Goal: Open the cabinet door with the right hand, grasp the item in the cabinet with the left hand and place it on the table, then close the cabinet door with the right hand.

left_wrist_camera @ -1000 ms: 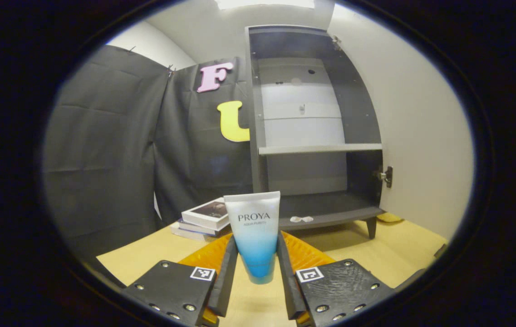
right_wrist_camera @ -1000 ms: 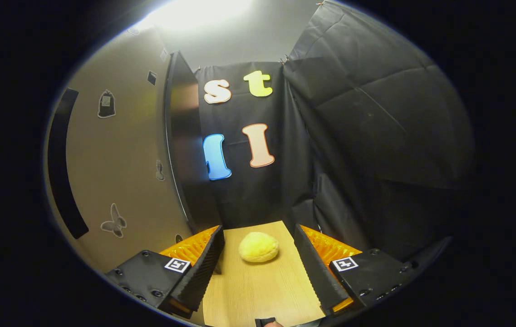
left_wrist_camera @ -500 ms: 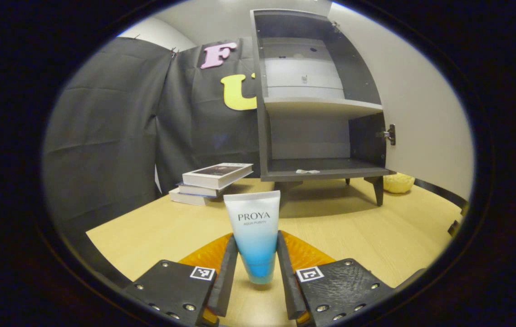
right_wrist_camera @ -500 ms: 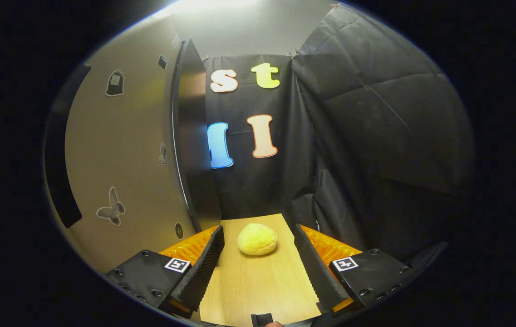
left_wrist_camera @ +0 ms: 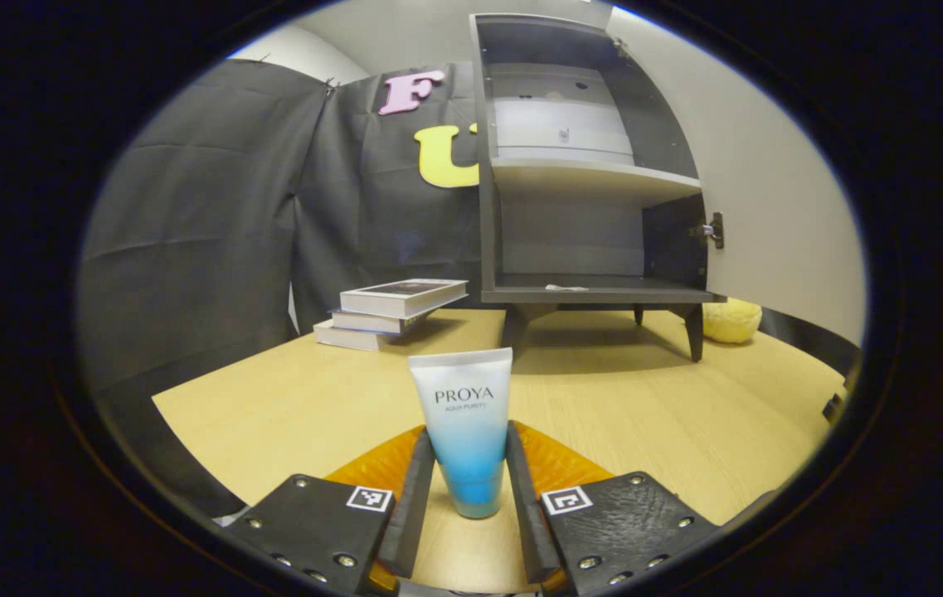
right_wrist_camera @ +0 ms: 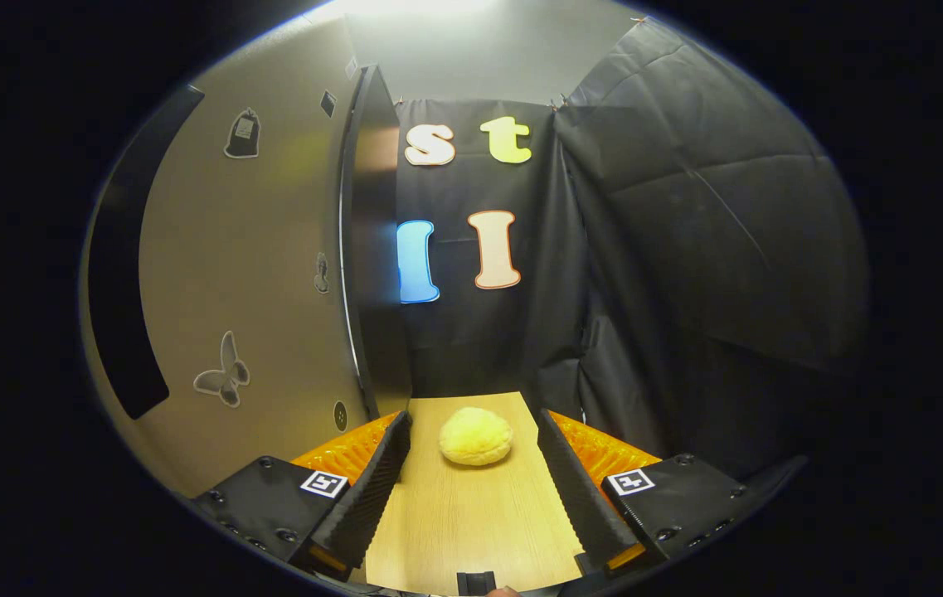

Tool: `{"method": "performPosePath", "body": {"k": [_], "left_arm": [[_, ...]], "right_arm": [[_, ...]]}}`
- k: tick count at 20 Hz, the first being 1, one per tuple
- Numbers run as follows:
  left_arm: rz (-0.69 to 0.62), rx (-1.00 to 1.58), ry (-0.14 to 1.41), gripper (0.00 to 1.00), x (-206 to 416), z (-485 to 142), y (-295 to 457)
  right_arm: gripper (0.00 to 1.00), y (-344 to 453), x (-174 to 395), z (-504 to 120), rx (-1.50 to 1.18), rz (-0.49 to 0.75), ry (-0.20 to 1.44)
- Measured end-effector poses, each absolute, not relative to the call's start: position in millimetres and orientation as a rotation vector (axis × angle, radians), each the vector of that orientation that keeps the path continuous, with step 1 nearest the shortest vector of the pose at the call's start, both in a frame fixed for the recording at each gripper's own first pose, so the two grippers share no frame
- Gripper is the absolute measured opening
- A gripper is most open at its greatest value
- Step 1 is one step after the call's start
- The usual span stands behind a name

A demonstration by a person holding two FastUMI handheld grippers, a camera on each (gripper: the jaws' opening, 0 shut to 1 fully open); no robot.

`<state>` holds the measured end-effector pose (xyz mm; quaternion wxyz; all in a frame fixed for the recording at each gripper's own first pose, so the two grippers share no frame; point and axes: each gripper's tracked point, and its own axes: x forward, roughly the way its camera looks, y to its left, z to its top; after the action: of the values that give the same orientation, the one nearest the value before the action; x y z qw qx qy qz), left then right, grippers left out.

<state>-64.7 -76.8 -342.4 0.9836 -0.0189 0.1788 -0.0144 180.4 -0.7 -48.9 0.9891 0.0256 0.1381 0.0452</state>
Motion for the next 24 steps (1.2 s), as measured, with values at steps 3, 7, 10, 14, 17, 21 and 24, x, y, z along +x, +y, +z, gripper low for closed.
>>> {"method": "performPosePath", "body": {"k": [3, 7, 10, 14, 17, 21, 24], "left_arm": [[-0.031, -0.025, 0.366, 0.5, -69, -341, -79], [-0.033, -0.033, 0.364, 0.69, -71, -334, -84], [-0.022, -0.015, 0.375, 0.84, -75, -323, -83], [-0.009, 0.023, 0.347, 0.84, -79, -269, -76], [0.037, 0.075, 0.309, 0.84, -83, -202, -63], [0.042, 0.09, 0.223, 0.84, -77, -111, -66], [0.053, 0.102, 0.157, 0.82, -65, -55, -61]], "right_arm": [[0.98, -2, 181, -52, 0.058, 0.091, 0.284], [0.98, -5, 181, -53, 0.07, 0.092, 0.284], [0.98, -11, 179, -50, 0.091, 0.091, 0.277], [0.98, -18, 179, -33, 0.132, 0.107, 0.247], [0.98, -17, 179, -14, 0.152, 0.149, 0.219], [0.98, -13, 175, 12, 0.161, 0.207, 0.181], [0.98, -5, 168, 29, 0.152, 0.236, 0.163]]}}
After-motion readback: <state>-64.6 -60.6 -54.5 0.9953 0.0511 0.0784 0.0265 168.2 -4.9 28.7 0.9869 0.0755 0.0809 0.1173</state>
